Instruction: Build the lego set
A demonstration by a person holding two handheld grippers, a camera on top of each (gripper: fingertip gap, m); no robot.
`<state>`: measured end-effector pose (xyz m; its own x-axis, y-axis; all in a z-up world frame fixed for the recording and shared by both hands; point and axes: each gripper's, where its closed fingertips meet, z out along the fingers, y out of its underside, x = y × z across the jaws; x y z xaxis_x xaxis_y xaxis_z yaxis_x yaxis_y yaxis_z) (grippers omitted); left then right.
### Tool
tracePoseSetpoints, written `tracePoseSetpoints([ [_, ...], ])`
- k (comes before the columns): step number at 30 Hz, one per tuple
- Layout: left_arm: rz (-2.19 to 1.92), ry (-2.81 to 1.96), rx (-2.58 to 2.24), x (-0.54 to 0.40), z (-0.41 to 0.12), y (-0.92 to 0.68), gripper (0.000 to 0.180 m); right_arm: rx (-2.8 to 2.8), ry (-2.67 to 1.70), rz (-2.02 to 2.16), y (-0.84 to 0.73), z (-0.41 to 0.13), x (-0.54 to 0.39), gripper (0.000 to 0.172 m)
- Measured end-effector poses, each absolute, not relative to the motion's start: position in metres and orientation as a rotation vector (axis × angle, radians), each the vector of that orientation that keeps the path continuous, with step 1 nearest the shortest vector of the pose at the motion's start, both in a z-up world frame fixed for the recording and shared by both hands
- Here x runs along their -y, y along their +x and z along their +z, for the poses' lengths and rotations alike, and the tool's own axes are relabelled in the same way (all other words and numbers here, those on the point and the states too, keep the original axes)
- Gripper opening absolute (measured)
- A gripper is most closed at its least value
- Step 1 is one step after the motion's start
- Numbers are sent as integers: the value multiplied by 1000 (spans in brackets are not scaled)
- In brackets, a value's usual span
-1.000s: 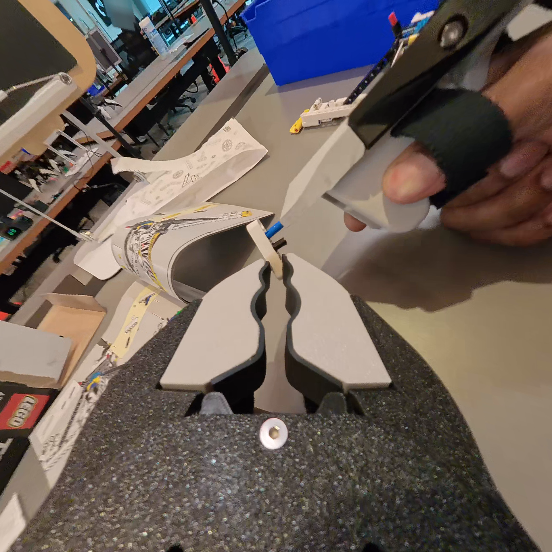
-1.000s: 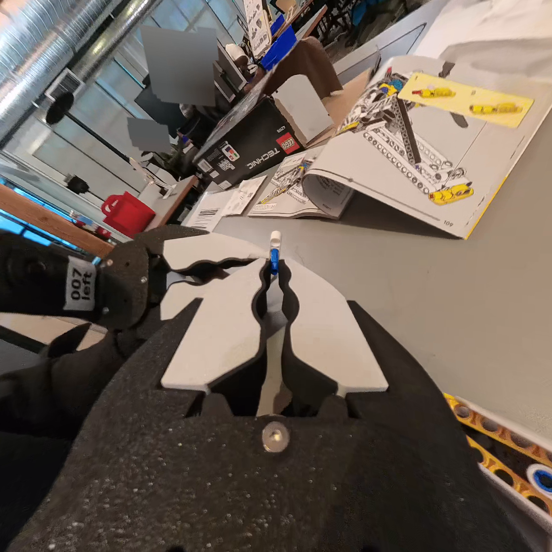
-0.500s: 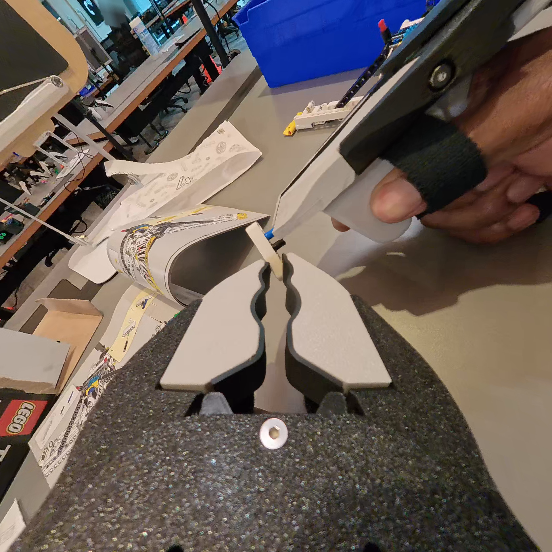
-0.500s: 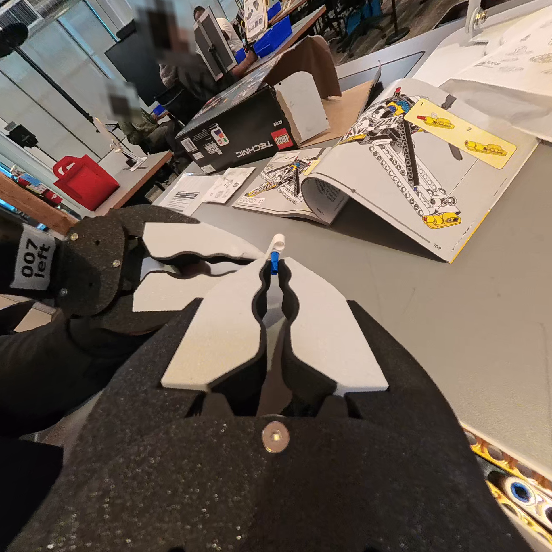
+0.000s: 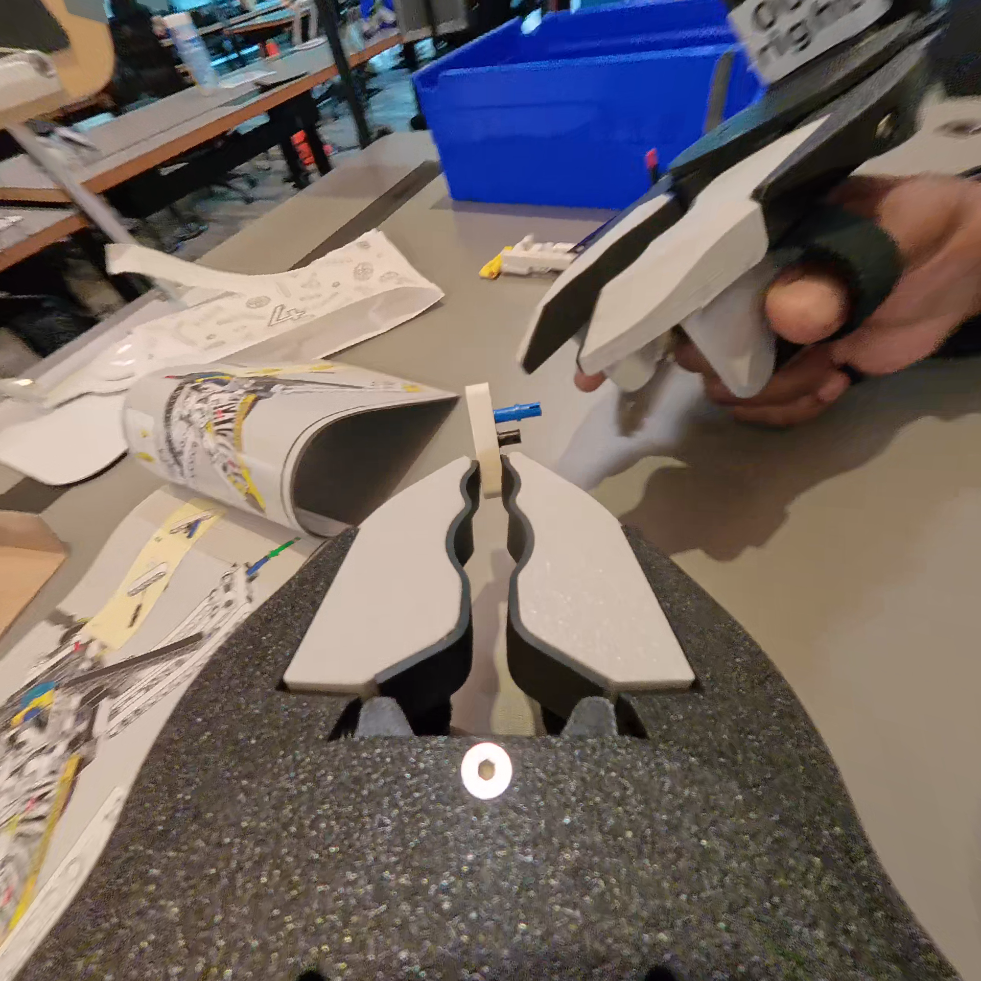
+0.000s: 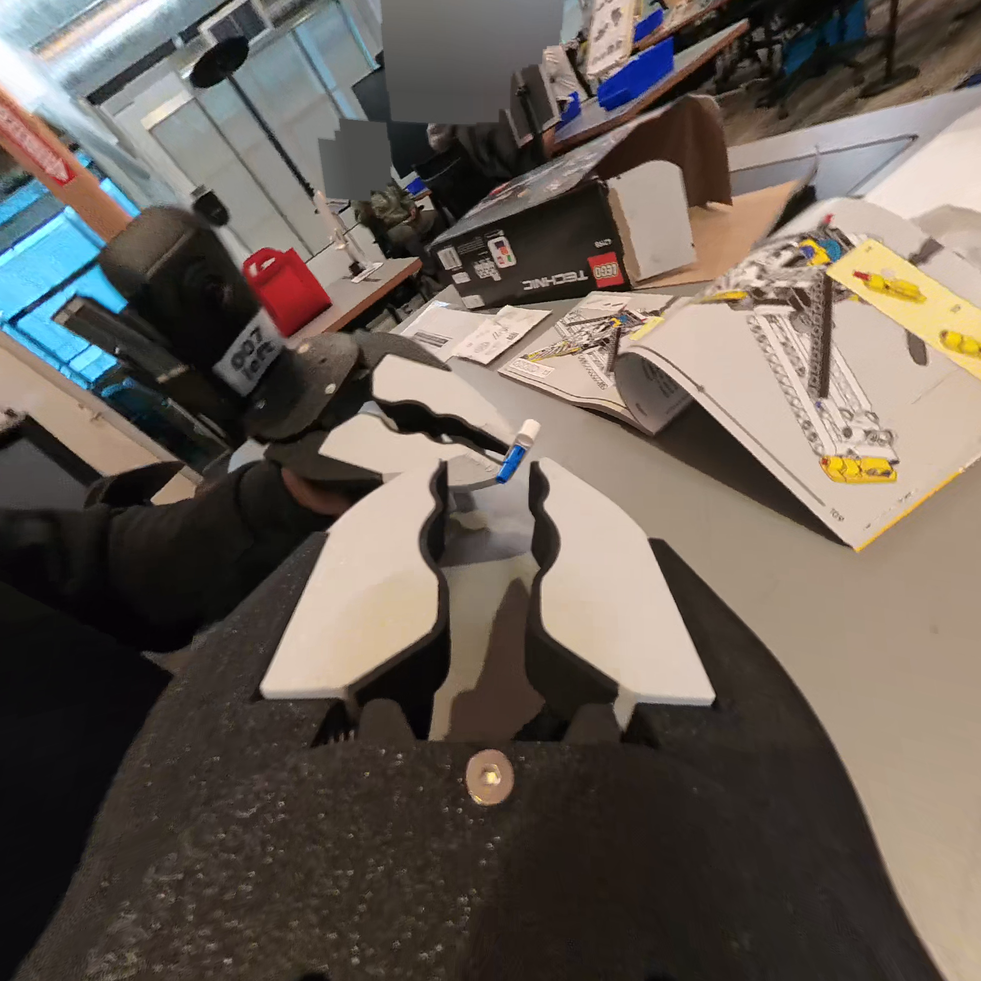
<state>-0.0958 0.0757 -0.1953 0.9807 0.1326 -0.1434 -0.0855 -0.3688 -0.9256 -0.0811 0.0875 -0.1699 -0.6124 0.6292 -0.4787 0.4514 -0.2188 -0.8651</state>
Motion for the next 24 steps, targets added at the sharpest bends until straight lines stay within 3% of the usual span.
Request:
tracePoseSetpoints([
  [10, -285, -1764, -69, -62, -178, -65, 7, 2035, -947, 1995, -60, -164, -62, 38],
  [24, -404, -1743, -175, -59, -175, -41, 7, 2079, -809, 2050, -45, -162, -54, 33],
])
